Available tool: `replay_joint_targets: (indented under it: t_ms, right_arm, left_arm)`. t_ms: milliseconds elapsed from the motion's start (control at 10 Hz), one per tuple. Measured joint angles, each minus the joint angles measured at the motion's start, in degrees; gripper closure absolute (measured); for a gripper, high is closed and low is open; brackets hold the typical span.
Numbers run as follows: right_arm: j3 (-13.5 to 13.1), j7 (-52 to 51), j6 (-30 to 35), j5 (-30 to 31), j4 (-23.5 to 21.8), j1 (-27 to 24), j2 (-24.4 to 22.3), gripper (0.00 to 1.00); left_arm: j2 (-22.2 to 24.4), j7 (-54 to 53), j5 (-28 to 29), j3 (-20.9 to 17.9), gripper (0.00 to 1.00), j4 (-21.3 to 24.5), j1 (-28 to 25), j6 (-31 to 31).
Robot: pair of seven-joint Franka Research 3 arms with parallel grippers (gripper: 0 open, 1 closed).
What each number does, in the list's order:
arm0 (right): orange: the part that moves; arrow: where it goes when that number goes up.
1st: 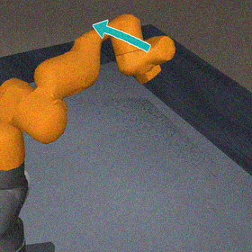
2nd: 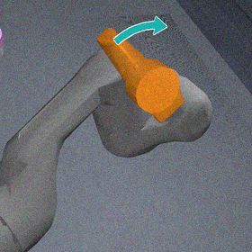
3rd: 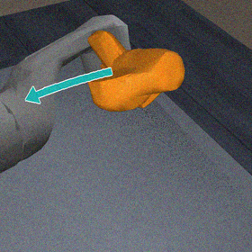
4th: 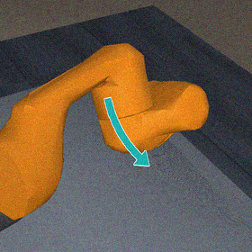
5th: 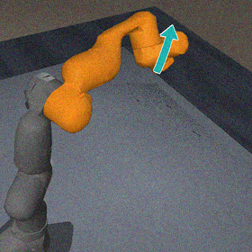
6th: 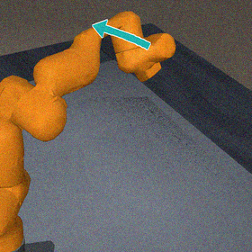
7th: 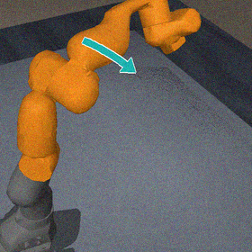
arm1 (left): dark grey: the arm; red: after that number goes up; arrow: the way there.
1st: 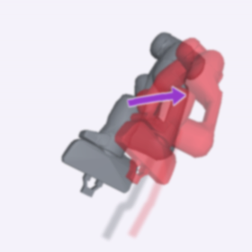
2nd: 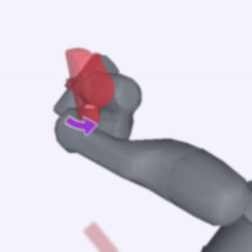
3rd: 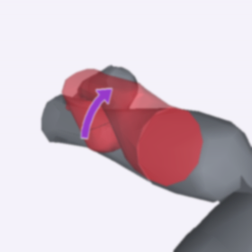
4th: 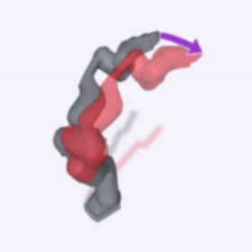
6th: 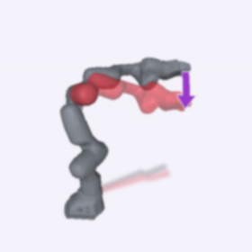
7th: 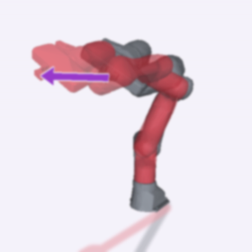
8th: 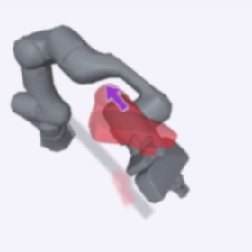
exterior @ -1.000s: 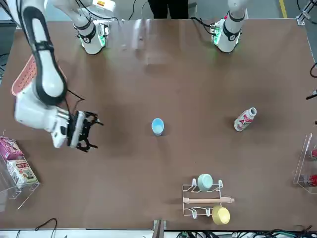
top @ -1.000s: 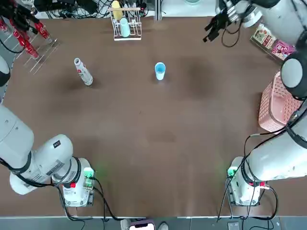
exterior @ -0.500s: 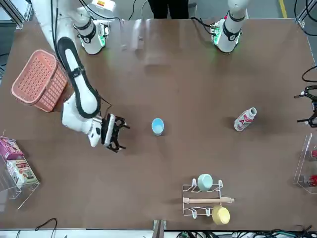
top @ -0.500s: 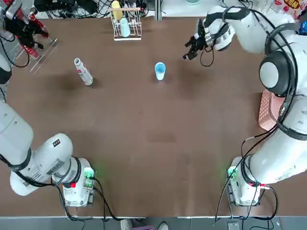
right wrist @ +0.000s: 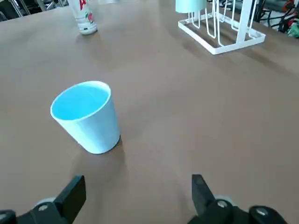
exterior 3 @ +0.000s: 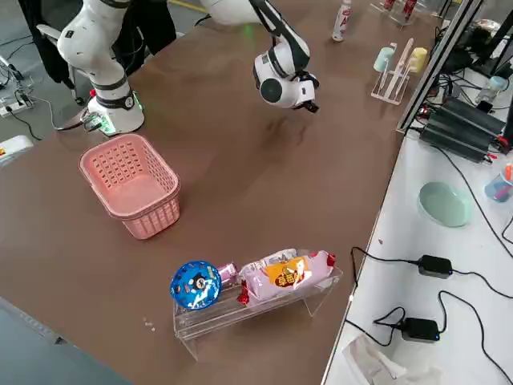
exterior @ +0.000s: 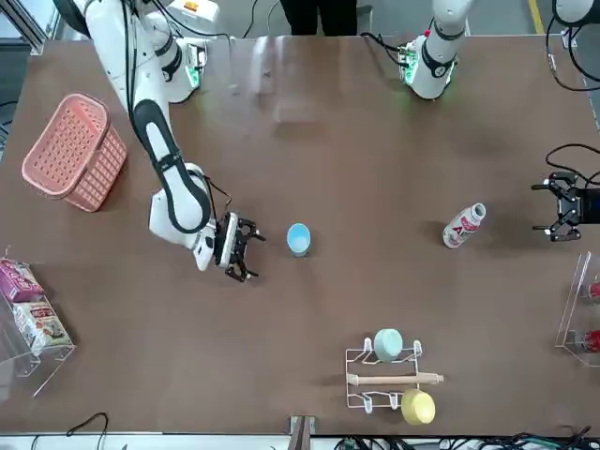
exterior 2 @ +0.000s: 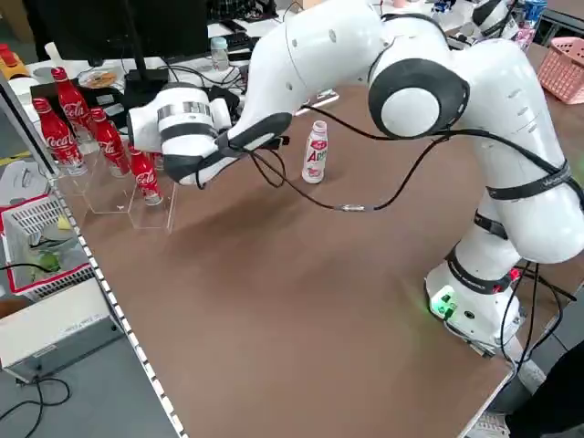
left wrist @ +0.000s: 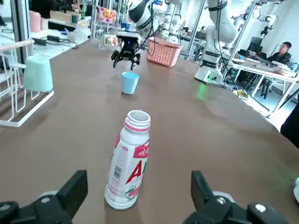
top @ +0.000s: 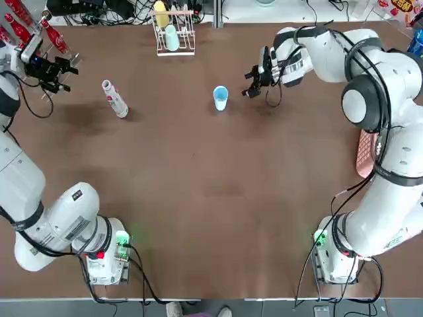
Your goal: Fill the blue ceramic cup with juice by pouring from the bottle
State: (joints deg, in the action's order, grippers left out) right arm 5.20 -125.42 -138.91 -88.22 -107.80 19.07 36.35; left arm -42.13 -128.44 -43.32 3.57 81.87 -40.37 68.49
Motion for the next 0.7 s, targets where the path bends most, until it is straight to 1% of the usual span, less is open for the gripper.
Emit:
replay_joint_targets:
  t_ms: [200,400,700]
  right_arm:
    - [0.0,-7.57,-0.01,-4.25,0.03,1.39,0.44,0.0]
    - [0.0,-12.06,-0.01,-9.71,0.03,2.86,0.93,0.0]
    - [-0.01,-15.21,0.12,-16.42,0.05,4.24,3.18,0.0]
  left_arm:
    - [-1.89,-2.57,-0.36,0.4,0.01,0.93,0.41,0.22]
    - [-4.3,-4.83,-1.81,1.16,0.02,1.93,0.49,1.55]
    - [-6.28,-8.48,-4.5,3.43,0.02,5.32,1.32,6.84]
